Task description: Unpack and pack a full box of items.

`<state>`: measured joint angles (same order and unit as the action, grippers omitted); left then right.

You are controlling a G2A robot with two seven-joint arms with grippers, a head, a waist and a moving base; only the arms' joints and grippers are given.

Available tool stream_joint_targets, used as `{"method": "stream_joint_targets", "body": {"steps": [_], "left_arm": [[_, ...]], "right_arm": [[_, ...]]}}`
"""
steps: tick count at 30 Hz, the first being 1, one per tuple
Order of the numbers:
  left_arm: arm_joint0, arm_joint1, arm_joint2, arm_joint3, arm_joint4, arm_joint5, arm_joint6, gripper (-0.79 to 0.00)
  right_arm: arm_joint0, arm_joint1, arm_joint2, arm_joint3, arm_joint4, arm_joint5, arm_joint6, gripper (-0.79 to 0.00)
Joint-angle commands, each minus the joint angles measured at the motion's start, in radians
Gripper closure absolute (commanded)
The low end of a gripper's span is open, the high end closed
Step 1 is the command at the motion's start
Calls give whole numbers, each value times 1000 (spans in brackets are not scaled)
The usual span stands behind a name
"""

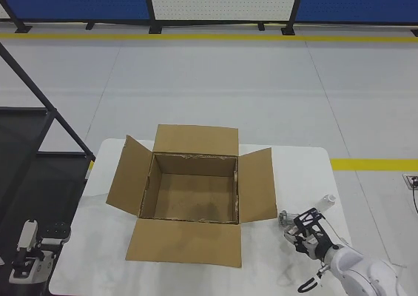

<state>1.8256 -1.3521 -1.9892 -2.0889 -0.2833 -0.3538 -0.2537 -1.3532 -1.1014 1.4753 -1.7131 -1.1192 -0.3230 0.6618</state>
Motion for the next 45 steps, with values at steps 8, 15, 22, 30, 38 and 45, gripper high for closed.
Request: {"method": "stream_joint_targets", "body": {"steps": [8, 15, 22, 30, 38, 45], "left_arm": [[-1, 0, -1, 1, 1, 0, 2, -785], [-3, 1, -1, 2, 1, 0, -6, -785], [-7, 1, 1, 4, -4, 2, -7, -785], [1, -1, -9, 10, -28, -9, 13, -785], [17, -3, -22, 5, -31, -11, 36, -785], [17, -3, -22, 5, -31, -11, 36, -785]], "right_arm": [[3, 3, -9, 3, -12, 1, 21, 0], [2, 5, -6, 4, -14, 8, 24, 0], [-14, 5, 32, -64, 29, 58, -19, 0], [-12, 4, 65, -284, 65, 129, -36, 0], [-6, 2, 63, -358, 87, 156, -50, 0], [-6, 2, 63, -358, 87, 156, -50, 0]]}}
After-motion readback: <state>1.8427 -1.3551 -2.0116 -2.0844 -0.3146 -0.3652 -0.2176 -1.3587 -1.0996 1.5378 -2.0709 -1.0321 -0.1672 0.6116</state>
